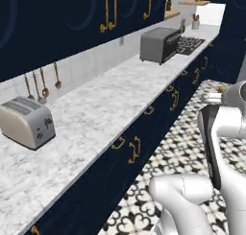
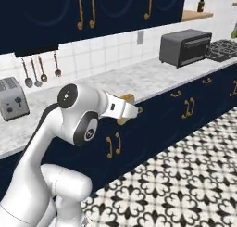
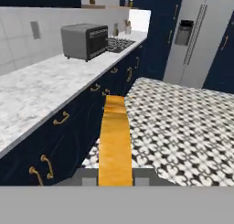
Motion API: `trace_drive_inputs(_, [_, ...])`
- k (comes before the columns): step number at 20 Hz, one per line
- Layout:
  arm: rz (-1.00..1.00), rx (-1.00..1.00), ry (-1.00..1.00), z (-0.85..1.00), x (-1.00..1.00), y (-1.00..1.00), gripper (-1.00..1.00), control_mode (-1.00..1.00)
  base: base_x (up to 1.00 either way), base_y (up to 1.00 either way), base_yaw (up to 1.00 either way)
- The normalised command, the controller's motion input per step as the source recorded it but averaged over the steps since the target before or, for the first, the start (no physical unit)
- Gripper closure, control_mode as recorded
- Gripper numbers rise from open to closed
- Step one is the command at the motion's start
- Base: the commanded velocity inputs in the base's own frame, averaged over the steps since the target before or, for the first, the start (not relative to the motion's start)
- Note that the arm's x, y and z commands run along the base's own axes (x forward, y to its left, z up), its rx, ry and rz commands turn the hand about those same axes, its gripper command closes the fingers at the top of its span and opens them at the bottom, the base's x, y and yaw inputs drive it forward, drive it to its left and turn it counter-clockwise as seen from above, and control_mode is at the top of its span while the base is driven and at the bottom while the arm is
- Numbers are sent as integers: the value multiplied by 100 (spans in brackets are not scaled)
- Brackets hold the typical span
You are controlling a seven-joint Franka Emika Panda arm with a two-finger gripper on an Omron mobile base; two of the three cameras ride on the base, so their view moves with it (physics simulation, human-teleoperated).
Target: Start the toaster. Once the lever pops up, take the bread to the plate on the dining counter.
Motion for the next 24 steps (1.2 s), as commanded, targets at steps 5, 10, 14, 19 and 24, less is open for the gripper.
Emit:
trace_drive_inputs(5, [0, 0, 0, 0, 0, 0, 100, 100, 0, 0, -100])
trace_drive_inputs(10, [0, 0, 0, 0, 0, 0, 100, 100, 0, 0, -100])
trace_drive_inputs(14, [0, 0, 0, 0, 0, 0, 100, 100, 0, 0, -100])
trace_drive_inputs(19, [0, 0, 0, 0, 0, 0, 100, 100, 0, 0, -100])
trace_drive_inputs(24, [0, 0, 0, 0, 0, 0, 100, 100, 7, 0, -99])
